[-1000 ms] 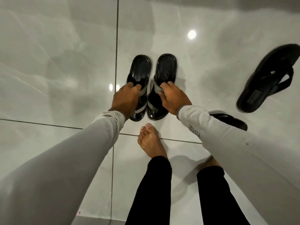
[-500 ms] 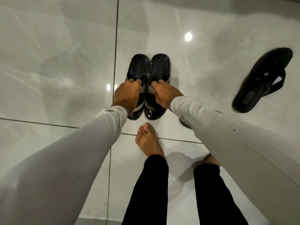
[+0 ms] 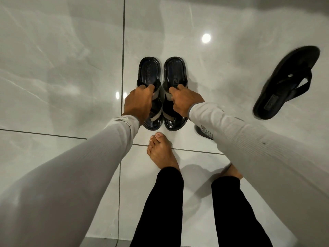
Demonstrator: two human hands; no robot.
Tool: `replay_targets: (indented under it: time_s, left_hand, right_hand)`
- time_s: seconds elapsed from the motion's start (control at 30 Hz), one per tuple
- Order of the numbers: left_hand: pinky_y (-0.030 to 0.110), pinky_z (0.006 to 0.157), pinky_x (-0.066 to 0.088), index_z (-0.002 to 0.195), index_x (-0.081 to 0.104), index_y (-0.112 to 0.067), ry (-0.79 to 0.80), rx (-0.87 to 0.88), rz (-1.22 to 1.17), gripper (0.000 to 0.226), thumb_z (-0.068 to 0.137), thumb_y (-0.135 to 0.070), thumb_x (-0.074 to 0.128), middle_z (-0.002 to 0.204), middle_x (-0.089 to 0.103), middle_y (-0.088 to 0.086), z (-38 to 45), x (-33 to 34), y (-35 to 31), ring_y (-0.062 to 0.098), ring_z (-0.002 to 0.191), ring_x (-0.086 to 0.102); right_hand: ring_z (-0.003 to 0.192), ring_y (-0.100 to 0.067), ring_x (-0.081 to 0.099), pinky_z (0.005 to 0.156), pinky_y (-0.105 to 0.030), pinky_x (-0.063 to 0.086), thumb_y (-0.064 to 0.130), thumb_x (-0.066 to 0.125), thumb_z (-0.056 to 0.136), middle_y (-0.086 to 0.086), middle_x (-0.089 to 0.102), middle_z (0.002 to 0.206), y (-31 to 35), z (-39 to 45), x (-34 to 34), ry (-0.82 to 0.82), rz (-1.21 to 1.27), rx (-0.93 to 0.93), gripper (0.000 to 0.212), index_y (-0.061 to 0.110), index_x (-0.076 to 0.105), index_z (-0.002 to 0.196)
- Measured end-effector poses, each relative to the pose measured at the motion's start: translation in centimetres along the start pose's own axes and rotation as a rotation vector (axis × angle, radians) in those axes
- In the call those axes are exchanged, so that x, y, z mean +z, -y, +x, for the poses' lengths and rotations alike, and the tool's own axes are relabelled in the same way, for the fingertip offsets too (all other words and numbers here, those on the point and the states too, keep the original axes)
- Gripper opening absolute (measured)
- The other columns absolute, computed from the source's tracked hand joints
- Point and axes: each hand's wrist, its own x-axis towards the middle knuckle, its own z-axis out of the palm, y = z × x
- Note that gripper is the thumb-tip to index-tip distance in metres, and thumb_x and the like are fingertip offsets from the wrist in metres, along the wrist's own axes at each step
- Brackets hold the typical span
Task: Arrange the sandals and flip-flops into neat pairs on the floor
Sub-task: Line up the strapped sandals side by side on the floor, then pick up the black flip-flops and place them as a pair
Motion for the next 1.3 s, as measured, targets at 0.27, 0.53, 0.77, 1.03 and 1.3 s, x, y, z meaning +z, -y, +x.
replay_targets:
  time_s: [0.27,0.53,0.77,1.03,1.3]
  left_hand:
    - [0.046,0.08,0.054,0.126,0.057,-0.006,-0.021,-0.024,0.044,0.028,0.102,-0.021,0.051,0.127,0.056,0.018,-0.8,-0.6,-0.9,0.039,0.101,0.064]
    - [0.048,0.09,0.044,0.149,0.041,-0.015,-0.107,0.057,0.258,0.061,0.095,-0.043,0.05,0.142,0.049,0.018,-2.6,1.7,-8.4,0.038,0.117,0.054]
    - [0.045,0.086,0.048,0.139,0.044,-0.018,0.197,0.151,0.1,0.052,0.093,-0.038,0.059,0.133,0.051,0.013,-2.7,9.8,-23.3,0.036,0.116,0.056]
    - [0.048,0.088,0.052,0.13,0.048,-0.007,0.277,-0.381,-0.26,0.06,0.091,-0.05,0.063,0.126,0.061,0.018,-1.8,15.5,-32.8,0.043,0.113,0.063]
    - [0.045,0.091,0.056,0.114,0.058,-0.005,0.247,-0.475,-0.617,0.022,0.097,-0.018,0.057,0.115,0.064,0.025,1.8,14.9,-32.7,0.042,0.095,0.071]
  right_hand:
    - [0.101,-0.04,0.063,0.079,-0.042,0.052,0.022,0.052,0.097,-0.011,0.044,0.138,-0.1,-0.9,0.8,-0.144,0.095,-0.014,0.04,0.018,0.044,0.136]
    - [0.131,-0.039,0.045,0.101,-0.048,0.04,0.018,0.057,0.092,-0.015,0.025,0.161,-11.5,-8.2,1.2,-0.307,-0.117,0.256,0.072,0.021,0.024,0.156]
    - [0.13,-0.041,0.045,0.102,-0.052,0.041,0.024,0.064,0.088,-0.021,0.034,0.152,-25.6,-12.4,0.2,-0.414,-0.04,0.528,0.075,0.013,0.028,0.153]
    - [0.13,-0.04,0.047,0.103,-0.052,0.044,0.032,0.061,0.093,-0.017,0.038,0.149,-34.0,-10.6,-2.5,-0.454,0.132,0.492,0.072,0.021,0.025,0.155]
    - [0.13,-0.039,0.047,0.1,-0.05,0.046,0.029,0.06,0.092,-0.015,0.042,0.145,-35.6,-9.6,-4.5,-0.408,0.215,0.486,0.067,0.028,0.029,0.152]
